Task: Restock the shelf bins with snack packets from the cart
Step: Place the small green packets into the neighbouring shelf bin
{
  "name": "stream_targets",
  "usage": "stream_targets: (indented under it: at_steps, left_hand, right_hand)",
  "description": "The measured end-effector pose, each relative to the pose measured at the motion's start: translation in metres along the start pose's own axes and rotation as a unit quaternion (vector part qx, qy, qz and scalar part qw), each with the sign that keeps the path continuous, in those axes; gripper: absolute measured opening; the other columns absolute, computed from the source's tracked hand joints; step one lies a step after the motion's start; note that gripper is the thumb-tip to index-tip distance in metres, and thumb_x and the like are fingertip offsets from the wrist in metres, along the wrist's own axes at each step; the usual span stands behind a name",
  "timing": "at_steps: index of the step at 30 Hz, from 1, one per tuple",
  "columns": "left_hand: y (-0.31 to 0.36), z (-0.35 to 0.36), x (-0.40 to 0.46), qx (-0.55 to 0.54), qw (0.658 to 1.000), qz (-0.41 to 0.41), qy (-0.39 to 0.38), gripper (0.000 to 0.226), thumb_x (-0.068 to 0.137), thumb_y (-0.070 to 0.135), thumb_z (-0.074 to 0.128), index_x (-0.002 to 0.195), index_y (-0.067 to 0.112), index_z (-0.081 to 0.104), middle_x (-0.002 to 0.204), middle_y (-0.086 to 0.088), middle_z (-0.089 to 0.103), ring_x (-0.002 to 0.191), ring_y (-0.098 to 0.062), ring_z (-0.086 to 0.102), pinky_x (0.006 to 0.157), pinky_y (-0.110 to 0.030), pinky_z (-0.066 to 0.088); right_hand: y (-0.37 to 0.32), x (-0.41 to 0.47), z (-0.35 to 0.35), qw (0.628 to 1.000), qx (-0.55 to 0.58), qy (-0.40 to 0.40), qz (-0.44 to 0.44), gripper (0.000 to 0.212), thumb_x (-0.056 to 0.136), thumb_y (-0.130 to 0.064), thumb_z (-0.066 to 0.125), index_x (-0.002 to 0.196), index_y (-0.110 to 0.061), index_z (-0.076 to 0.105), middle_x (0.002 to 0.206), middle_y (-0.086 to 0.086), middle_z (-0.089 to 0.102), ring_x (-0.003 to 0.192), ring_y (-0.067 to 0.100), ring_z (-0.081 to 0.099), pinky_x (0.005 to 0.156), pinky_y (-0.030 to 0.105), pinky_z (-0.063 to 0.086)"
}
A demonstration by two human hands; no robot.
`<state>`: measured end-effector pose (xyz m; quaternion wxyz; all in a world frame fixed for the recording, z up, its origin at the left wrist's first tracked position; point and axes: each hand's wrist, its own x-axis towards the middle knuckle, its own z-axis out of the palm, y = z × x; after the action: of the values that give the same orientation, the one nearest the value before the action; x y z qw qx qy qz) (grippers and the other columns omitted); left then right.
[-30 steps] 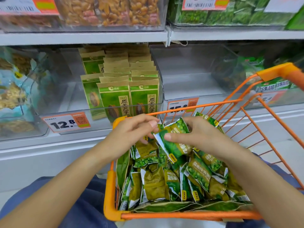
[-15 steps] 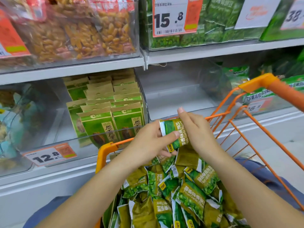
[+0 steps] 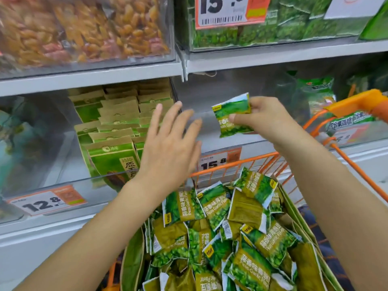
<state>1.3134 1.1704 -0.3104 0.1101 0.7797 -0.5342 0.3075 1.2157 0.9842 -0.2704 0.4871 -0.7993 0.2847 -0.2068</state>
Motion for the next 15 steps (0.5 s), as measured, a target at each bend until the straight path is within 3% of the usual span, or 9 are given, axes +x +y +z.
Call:
stream_targets:
  at_steps: [3,7,10,12,13,15]
  left_hand:
    - [-0.024,0.010,-0.005,0.041,0.998,-0.048,0.009,0.040,0.095,0.036,0.049,0.122,0.010,0.061,0.121,-0.012,0.063,0.116,-0.032,0.056,0.112,-0.052,0.027]
    - [-0.036,0.023,0.000,0.038,0.997,-0.039,0.061,0.034,0.096,0.034,0.049,0.115,0.011,0.064,0.114,-0.011,0.065,0.100,-0.033,0.061,0.098,-0.044,0.038]
    - [-0.036,0.031,0.001,0.022,0.996,-0.035,0.080,0.031,0.095,0.030,0.051,0.114,0.011,0.067,0.113,-0.011,0.066,0.098,-0.034,0.061,0.089,-0.042,0.040]
    - [-0.036,0.031,0.001,0.019,0.995,-0.036,0.087,0.031,0.094,0.029,0.052,0.113,0.011,0.068,0.112,-0.011,0.066,0.098,-0.033,0.061,0.089,-0.041,0.040]
    - [-0.036,0.031,0.001,0.018,0.995,-0.035,0.088,0.031,0.094,0.028,0.052,0.113,0.011,0.068,0.112,-0.011,0.066,0.098,-0.033,0.061,0.089,-0.041,0.040]
    - [-0.036,0.031,0.001,0.017,0.995,-0.036,0.089,0.030,0.094,0.027,0.052,0.112,0.010,0.069,0.112,-0.011,0.067,0.097,-0.033,0.062,0.088,-0.041,0.041]
  right_hand:
    - [0.008,0.043,0.019,0.999,-0.035,0.007,0.024,0.012,0.080,-0.015,0.075,0.090,-0.017,0.069,0.095,0.011,0.072,0.089,0.026,0.067,0.077,0.039,0.056]
    - [0.016,0.093,0.059,0.991,-0.068,-0.067,0.090,0.036,0.086,-0.015,0.070,0.119,-0.003,0.061,0.113,0.013,0.064,0.094,0.020,0.059,0.069,0.028,0.051]
    - [0.021,0.131,0.079,0.980,-0.107,-0.099,0.133,0.041,0.091,-0.017,0.063,0.128,-0.003,0.051,0.121,0.013,0.059,0.100,0.021,0.057,0.086,0.032,0.053]
    - [0.024,0.158,0.084,0.976,-0.140,-0.098,0.137,0.041,0.092,-0.017,0.063,0.128,-0.002,0.051,0.117,0.012,0.058,0.100,0.022,0.057,0.087,0.031,0.053]
    - [0.026,0.170,0.085,0.975,-0.148,-0.107,0.127,0.039,0.092,-0.014,0.062,0.128,-0.002,0.052,0.118,0.012,0.058,0.098,0.021,0.057,0.083,0.027,0.054]
    - [0.033,0.188,0.089,0.976,-0.118,-0.132,0.123,0.031,0.092,-0.006,0.057,0.122,-0.011,0.054,0.115,0.008,0.054,0.086,0.016,0.056,0.059,0.014,0.053]
